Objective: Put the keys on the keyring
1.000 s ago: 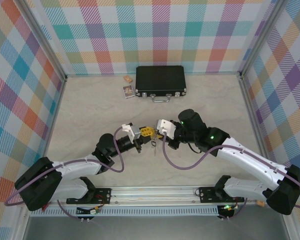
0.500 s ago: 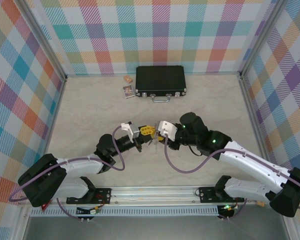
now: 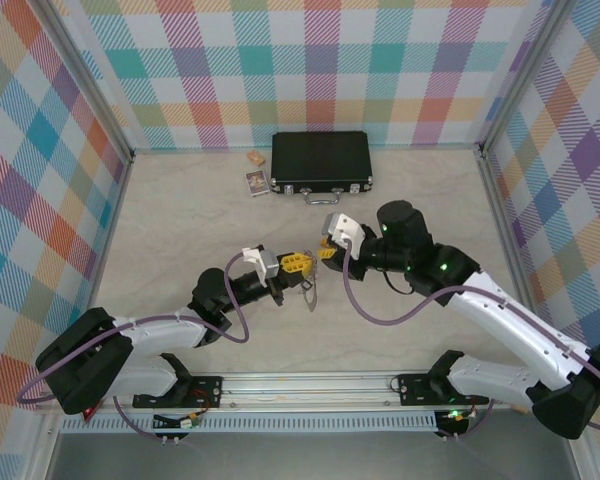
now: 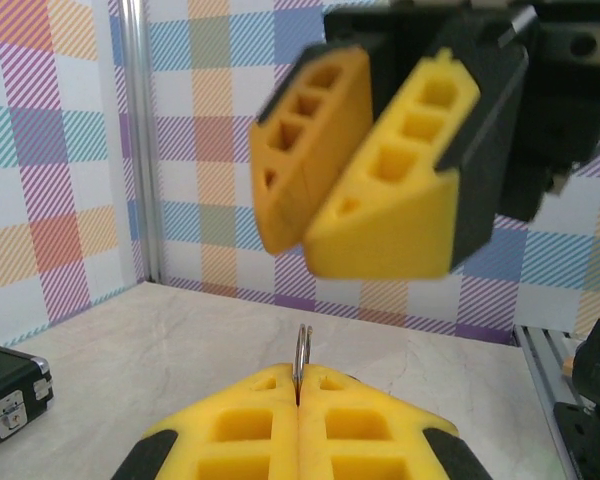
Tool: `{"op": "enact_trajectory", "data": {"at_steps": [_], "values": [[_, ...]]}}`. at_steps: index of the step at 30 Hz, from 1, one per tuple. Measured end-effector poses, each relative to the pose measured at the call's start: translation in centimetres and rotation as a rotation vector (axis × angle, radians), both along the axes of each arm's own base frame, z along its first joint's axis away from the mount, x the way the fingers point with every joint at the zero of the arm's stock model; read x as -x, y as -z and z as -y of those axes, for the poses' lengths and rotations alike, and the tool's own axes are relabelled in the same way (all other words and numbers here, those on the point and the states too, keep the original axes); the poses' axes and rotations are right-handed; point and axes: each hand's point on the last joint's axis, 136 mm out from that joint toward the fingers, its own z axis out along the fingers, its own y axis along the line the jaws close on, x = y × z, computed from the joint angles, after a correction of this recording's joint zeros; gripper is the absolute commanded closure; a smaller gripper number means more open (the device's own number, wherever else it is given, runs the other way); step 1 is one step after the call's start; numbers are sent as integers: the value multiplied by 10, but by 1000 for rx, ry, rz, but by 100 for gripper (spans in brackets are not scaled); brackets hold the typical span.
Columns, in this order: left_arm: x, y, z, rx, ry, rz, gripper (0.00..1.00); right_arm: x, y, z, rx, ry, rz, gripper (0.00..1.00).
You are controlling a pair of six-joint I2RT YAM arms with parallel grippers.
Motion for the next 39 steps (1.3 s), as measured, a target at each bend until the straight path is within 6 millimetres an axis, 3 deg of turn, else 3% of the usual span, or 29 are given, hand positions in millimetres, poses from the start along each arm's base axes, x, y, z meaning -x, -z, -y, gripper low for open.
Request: {"op": "enact_trajectory", "data": {"at_steps": [7, 15, 22, 39], "values": [[4, -8, -3, 6, 8, 25, 100, 5, 9, -9, 18, -74, -97, 80], [8, -2, -1, -18, 35, 9, 100, 10, 17, -7, 30, -101, -157, 79], [8, -2, -2, -20, 34, 7, 100, 9, 18, -7, 33, -99, -163, 72], [8, -1, -2, -23, 30, 2, 100, 16, 14, -3, 7, -113, -175, 72]]}}
